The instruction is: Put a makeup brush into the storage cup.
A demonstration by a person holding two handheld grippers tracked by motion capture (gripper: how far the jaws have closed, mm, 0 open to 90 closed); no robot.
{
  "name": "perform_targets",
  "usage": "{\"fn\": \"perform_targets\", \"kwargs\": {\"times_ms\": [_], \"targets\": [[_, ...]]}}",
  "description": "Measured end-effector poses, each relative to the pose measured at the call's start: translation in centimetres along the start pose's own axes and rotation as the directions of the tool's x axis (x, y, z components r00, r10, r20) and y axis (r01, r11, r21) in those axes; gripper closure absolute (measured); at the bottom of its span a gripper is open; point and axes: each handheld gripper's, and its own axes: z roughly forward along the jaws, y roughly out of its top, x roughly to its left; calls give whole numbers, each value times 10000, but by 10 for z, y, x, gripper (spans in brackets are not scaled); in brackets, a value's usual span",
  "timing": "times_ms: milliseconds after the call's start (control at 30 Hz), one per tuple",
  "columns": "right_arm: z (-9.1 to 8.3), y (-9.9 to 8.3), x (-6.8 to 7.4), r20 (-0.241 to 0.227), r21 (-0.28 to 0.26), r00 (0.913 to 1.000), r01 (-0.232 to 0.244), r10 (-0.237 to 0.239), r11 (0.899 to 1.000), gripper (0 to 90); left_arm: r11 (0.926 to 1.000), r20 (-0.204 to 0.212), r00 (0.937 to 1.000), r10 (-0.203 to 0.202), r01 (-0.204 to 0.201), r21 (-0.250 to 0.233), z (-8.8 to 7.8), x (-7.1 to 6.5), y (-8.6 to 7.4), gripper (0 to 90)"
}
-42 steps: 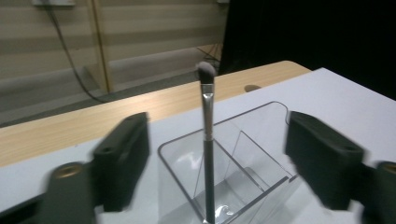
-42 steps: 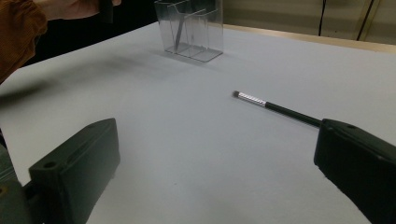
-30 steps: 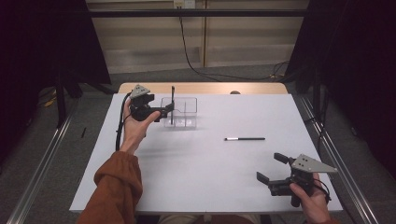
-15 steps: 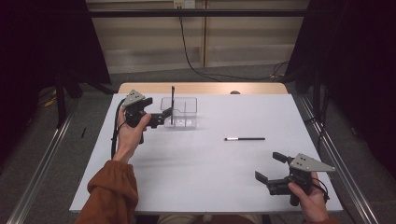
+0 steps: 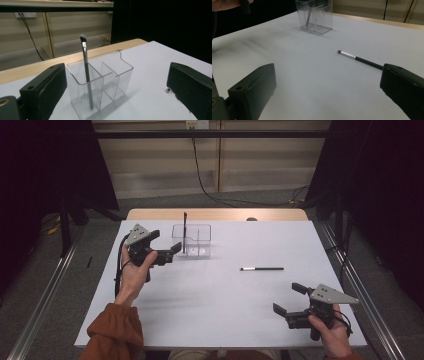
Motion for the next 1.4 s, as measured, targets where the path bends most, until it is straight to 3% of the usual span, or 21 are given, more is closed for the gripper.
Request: {"fn": "perform_targets", "kwargs": {"times_ms": [100,167,267,333,400,667,733,900,967,1133,1400], "targets": [[0,0,0,-10,10,10000,5,-5,10000,0,9998,-97,9998,156,-155,83,-3,-2,0,29],[0,0,0,-10,-8,10000,-14,14,10000,0,10000,-8,10000,17,-17,-8,-6,-3,-2,29],[0,0,0,-4,-10,10000,-23,23,10000,0,9991,-179,9990,417,-415,83,-13,-6,-7,29],[0,0,0,1,1,10000,-10,10,10000,0,9989,-405,9981,457,-459,-38,-17,-7,-11,29],[0,0,0,-15,15,10000,-1,1,10000,0,9997,-309,9992,239,-241,-68,-22,-8,-15,29],[1,0,0,-25,9,10000,9,-9,10000,0,9993,-207,9992,333,-329,180,-43,-14,-25,29],[1,0,1,-22,11,10000,-1,1,10000,0,9999,-272,9995,158,-156,48,-50,-15,-26,29],[1,0,1,-11,22,10000,43,-43,10000,0,9995,-513,9982,314,-311,60,-64,-17,-34,31],[2,0,1,-11,28,10000,38,-38,10000,0,9999,-551,9984,100,-99,27,-68,-17,-39,30],[2,1,1,-49,48,10000,61,-60,10000,0,9996,-765,9969,158,-138,255,-80,-20,-53,30],[4,1,0,-100,40,9999,58,-58,10000,0,9999,-938,9956,14,2,173,-95,-26,-61,39]]}}
